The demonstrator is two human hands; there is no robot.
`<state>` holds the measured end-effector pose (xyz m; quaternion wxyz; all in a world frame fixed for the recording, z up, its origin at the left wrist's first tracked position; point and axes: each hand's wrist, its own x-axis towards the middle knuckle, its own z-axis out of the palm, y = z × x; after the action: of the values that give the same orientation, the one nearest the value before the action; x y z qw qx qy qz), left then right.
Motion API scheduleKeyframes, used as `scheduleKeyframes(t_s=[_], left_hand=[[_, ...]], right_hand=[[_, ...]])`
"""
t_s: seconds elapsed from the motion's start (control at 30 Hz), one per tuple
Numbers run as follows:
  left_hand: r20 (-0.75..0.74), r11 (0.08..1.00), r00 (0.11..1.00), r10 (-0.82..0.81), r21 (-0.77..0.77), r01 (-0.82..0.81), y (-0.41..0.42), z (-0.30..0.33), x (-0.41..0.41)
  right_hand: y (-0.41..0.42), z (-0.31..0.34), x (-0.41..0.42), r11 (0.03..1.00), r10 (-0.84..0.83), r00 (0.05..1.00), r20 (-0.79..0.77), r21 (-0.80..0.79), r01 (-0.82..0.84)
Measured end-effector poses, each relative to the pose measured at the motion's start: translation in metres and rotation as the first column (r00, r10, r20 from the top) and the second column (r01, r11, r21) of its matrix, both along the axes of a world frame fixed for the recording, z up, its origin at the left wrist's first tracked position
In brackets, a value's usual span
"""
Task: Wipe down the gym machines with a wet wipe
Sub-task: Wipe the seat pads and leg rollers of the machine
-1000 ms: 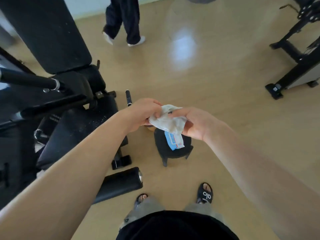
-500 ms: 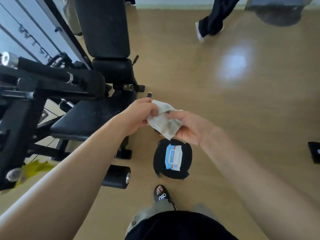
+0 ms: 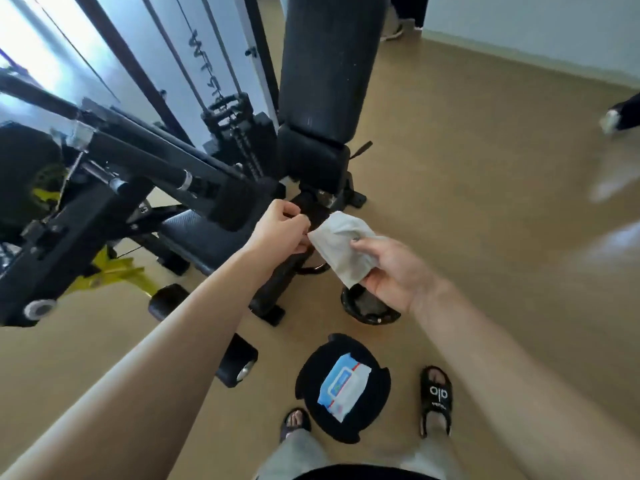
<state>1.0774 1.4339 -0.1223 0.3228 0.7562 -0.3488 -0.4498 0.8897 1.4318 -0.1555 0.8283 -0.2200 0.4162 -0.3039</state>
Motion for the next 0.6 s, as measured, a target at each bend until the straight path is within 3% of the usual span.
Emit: scheduleKeyframes(t_s=[0.13,0.4,0.6], left_hand=[[0.079,0.951,0.948,0.309,-0.026,-0.308,-0.011,-0.011,-0.018],[0.15,0.826,0.822,0.549,0.051,-0.561,0.02,-0.016,-0.061],[0.178,0.683,0.667,0.723,-0.039,-0.729,0.041,-0.014,-0.043]], right_hand=[[-0.051,-0.001,-0.026,0.989,0.146,0.989,-0.006,-0.001,-0.146],[-0.103,0.013,-0.038,0.946,0.325,0.946,-0.013,0.019,-0.325],[-0.089,-0.006,-0.018,0.881,0.451,0.892,0.021,0.147,-0.449]])
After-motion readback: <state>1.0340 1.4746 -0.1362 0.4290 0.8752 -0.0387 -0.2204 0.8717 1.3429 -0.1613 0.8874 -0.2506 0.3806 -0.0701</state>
